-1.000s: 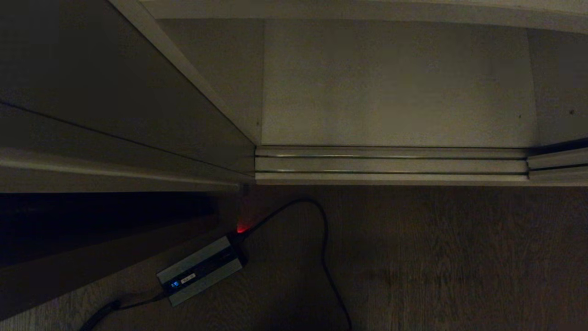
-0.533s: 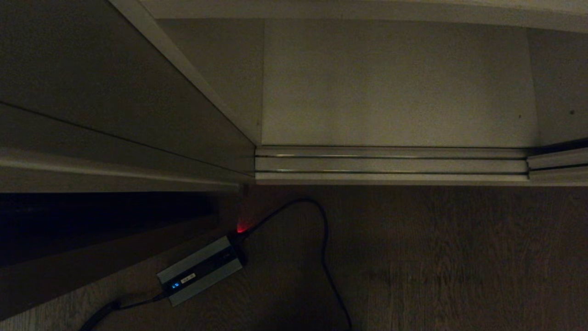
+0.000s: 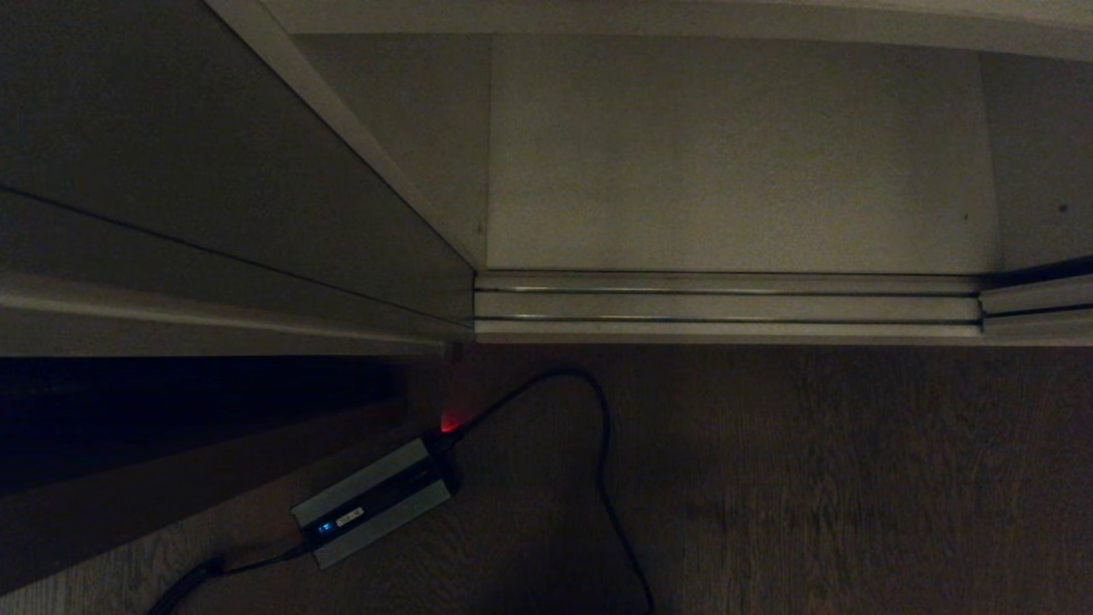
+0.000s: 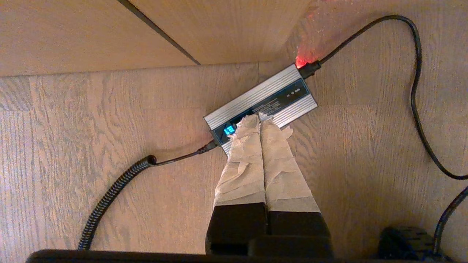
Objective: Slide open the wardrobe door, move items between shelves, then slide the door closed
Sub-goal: Place the green doll on the higher shelf
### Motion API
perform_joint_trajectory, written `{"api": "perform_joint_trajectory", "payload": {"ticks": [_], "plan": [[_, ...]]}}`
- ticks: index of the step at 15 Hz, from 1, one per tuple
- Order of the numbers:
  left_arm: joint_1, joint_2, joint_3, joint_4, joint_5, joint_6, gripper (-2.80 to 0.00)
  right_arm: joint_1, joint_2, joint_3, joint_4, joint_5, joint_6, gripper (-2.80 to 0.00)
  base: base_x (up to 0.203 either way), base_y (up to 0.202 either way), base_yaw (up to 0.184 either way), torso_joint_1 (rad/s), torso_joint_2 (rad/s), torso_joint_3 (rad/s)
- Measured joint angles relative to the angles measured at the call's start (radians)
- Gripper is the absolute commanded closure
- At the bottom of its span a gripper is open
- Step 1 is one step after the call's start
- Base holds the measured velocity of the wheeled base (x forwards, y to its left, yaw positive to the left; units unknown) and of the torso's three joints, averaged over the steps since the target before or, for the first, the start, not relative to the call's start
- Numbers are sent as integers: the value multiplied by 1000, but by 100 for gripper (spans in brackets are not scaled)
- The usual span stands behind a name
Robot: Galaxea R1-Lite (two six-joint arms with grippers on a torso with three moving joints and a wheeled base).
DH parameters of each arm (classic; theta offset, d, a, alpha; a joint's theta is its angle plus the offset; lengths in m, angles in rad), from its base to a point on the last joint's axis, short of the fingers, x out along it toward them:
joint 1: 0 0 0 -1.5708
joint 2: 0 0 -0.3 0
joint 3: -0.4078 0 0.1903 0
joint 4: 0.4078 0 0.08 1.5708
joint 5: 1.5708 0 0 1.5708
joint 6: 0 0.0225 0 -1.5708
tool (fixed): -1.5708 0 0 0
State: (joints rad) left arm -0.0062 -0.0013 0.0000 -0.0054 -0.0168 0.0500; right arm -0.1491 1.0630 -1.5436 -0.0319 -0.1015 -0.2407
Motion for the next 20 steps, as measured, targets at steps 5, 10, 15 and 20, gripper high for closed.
{"api": "perform_joint_trajectory", "payload": {"ticks": [5,10,15,20], "plan": [[0,0,0,0,0,0,0,2,12,39,-129,-1,-8,-280,0,0,0,0,0,0],[0,0,0,0,0,0,0,3,-56,33,-143,2,-14,-280,0,0,0,0,0,0],[0,0,0,0,0,0,0,5,-106,92,-152,-6,-13,0,0,0,0,0,0,0],[0,0,0,0,0,0,0,8,-218,208,-44,-1,-16,0,0,0,0,0,0,0]]}}
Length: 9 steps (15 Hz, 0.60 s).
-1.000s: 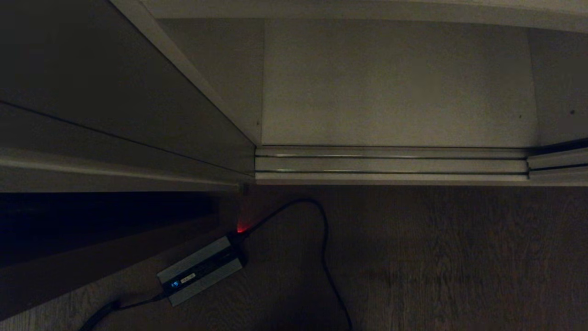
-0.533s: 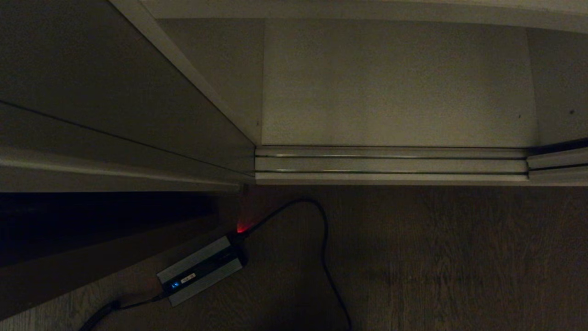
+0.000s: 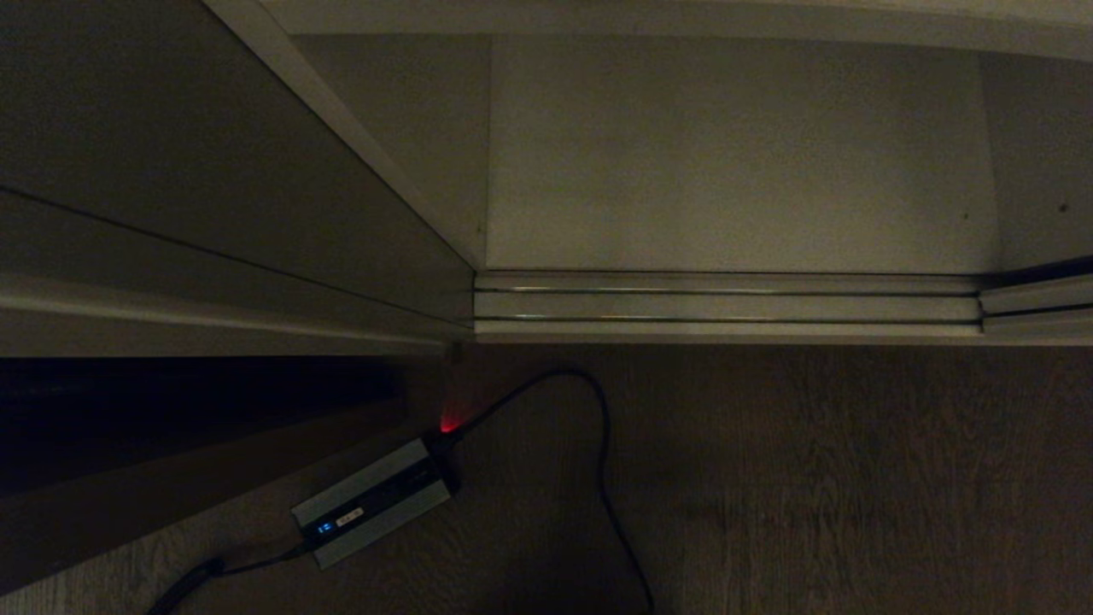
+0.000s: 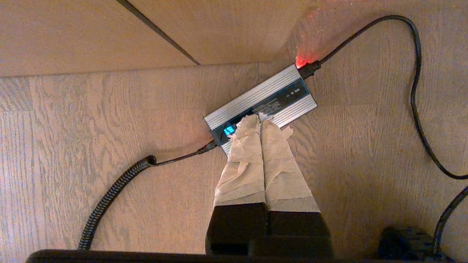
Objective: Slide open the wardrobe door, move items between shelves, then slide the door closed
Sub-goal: Place the green doll on the higher shelf
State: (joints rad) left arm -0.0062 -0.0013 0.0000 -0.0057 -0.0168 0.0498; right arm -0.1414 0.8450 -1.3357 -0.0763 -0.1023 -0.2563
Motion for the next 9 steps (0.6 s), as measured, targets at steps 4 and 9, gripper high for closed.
{"api": "perform_joint_trajectory", "payload": {"ticks": [4,9], "plan": [[0,0,0,0,0,0,0,59,-104,70,156,-4,-4,0,0,0,0,0,0,0],[0,0,0,0,0,0,0,117,-249,418,170,-54,8,0,0,0,0,0,0,0]]}}
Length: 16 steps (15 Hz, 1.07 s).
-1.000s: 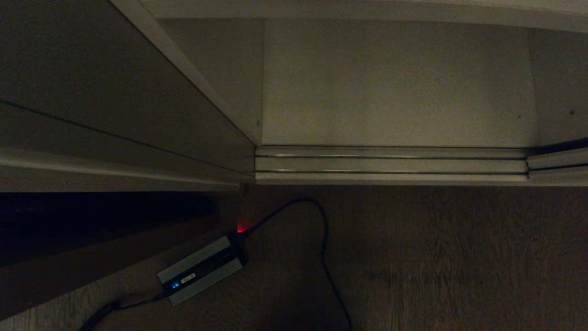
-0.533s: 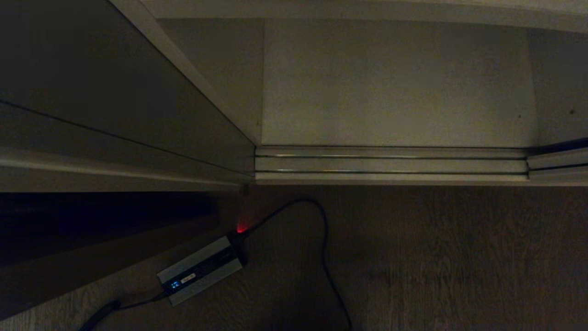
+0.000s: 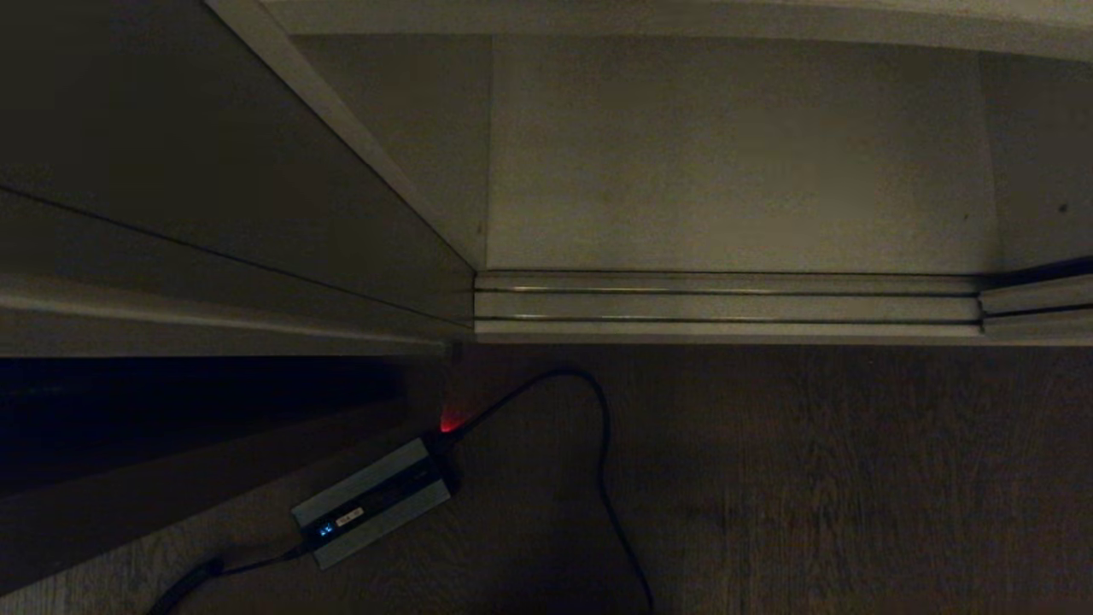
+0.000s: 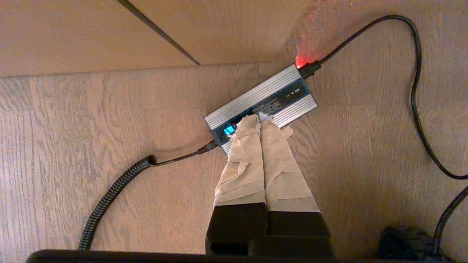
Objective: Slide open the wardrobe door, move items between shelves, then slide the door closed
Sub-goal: Place the green doll on the higher shelf
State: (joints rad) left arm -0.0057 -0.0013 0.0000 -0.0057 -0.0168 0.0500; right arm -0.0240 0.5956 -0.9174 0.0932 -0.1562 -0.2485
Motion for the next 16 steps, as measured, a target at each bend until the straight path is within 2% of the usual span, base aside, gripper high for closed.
{"api": "perform_joint_trajectory", "payload": {"ticks": [4,8,10,13,14,16], "plan": [[0,0,0,0,0,0,0,54,-187,336,-8,-57,13,0,0,0,0,0,0,0],[0,0,0,0,0,0,0,59,-305,620,-174,-81,159,0,0,0,0,0,0,0],[0,0,0,0,0,0,0,24,-371,696,-141,-79,171,0,0,0,0,0,0,0],[0,0,0,0,0,1,0,13,-506,763,-4,-16,152,0,0,0,0,0,0,0],[0,0,0,0,0,0,0,11,-538,811,-12,17,155,0,0,0,0,0,0,0],[0,0,0,0,0,0,0,11,-572,884,-139,108,174,0,0,0,0,0,0,0]]}}
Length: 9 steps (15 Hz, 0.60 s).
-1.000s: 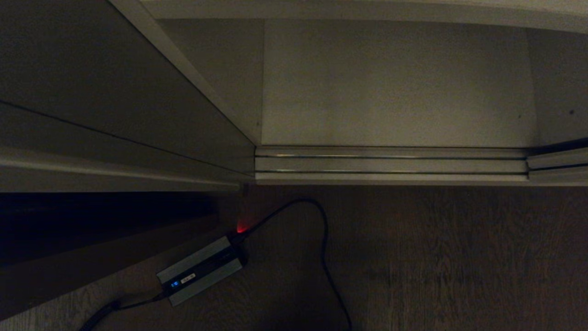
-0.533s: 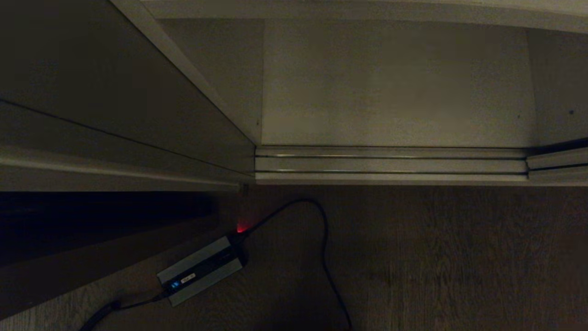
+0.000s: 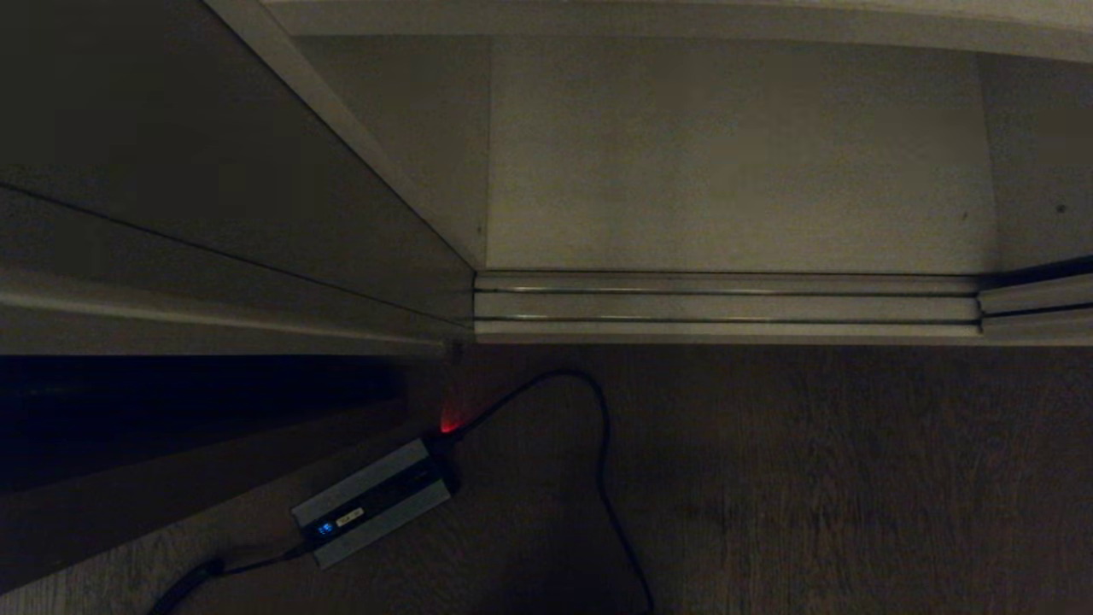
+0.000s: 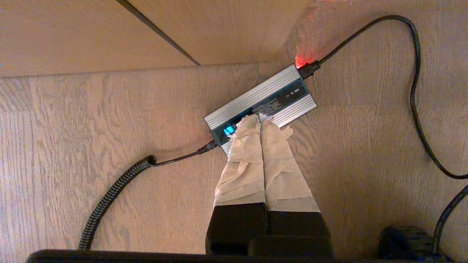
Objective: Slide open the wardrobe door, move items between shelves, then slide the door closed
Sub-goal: Place the green doll on the higher shelf
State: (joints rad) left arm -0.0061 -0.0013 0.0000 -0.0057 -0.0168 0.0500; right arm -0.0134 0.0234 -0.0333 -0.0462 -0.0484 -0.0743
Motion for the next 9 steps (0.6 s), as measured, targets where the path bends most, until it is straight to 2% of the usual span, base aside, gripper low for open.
{"api": "perform_joint_trajectory", "payload": {"ticks": [2,4,9], "plan": [[0,0,0,0,0,0,0,0,-15,24,1,58,4,0,0,0,0,0,0,0],[0,0,0,0,0,0,0,0,-22,29,52,66,33,0,0,0,0,0,0,0],[0,0,0,0,0,0,0,0,-26,33,57,66,47,0,0,0,0,0,0,0]]}}
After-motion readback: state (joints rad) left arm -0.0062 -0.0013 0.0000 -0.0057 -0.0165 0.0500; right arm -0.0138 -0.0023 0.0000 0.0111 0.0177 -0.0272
